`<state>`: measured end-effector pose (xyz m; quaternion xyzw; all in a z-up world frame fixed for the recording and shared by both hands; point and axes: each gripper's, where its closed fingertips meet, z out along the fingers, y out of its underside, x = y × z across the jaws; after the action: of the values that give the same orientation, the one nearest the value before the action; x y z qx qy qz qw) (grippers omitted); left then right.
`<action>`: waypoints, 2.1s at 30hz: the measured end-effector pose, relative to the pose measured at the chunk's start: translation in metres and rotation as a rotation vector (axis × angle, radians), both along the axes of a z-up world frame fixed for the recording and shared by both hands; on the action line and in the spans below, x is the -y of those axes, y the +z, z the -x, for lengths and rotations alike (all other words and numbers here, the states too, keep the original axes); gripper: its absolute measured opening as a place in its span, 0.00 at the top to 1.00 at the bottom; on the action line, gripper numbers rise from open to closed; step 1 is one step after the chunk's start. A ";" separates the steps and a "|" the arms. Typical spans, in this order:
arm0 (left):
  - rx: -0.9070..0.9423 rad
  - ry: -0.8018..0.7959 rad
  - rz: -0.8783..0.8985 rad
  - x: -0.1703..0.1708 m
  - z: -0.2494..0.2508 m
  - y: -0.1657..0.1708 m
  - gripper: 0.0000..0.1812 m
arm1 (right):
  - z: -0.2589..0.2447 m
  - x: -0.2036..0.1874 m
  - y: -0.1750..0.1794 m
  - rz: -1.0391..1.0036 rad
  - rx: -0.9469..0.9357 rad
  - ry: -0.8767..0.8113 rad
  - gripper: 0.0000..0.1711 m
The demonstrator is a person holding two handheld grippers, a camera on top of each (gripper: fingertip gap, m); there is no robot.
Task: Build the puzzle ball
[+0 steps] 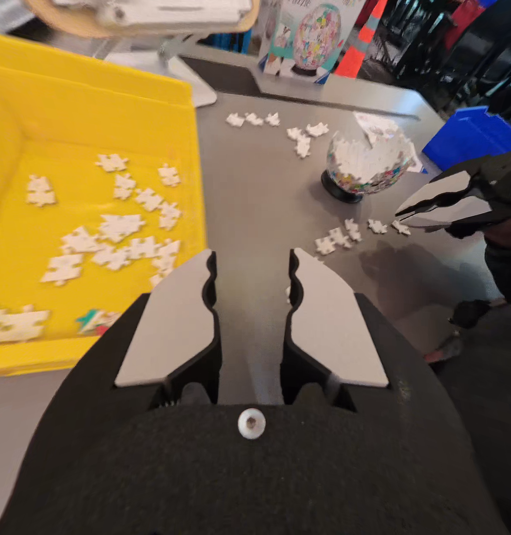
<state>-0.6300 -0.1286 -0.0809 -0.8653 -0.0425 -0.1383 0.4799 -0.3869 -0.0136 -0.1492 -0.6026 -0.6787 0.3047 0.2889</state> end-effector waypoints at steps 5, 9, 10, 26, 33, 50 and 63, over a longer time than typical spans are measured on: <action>-0.319 -0.043 0.401 0.001 0.096 -0.049 0.63 | 0.015 0.001 -0.004 0.017 0.004 0.017 0.94; -0.368 -0.178 0.730 -0.006 0.108 -0.087 0.62 | 0.017 0.003 -0.009 0.015 0.014 0.034 0.94; -0.387 -0.199 0.822 -0.003 0.110 -0.095 0.62 | 0.017 0.003 -0.009 0.024 0.012 0.037 0.94; -0.380 -0.271 1.370 0.027 0.111 -0.137 0.60 | 0.011 -0.005 -0.011 0.122 0.039 0.057 0.94; -0.418 -0.311 1.399 0.024 0.112 -0.135 0.76 | 0.022 0.005 -0.007 0.069 0.061 0.090 0.94; -0.317 -0.107 0.237 -0.022 0.094 -0.032 0.76 | 0.069 0.032 0.034 0.107 -0.073 0.195 0.94; 0.132 -0.304 -0.961 0.013 -0.062 0.130 0.77 | 0.156 0.120 0.165 1.277 -0.410 0.465 0.89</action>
<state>-0.5684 -0.1416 0.0487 -0.5327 0.1221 -0.2646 0.7946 -0.5430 -0.1338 0.0162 -0.4241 -0.4105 0.8041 -0.0714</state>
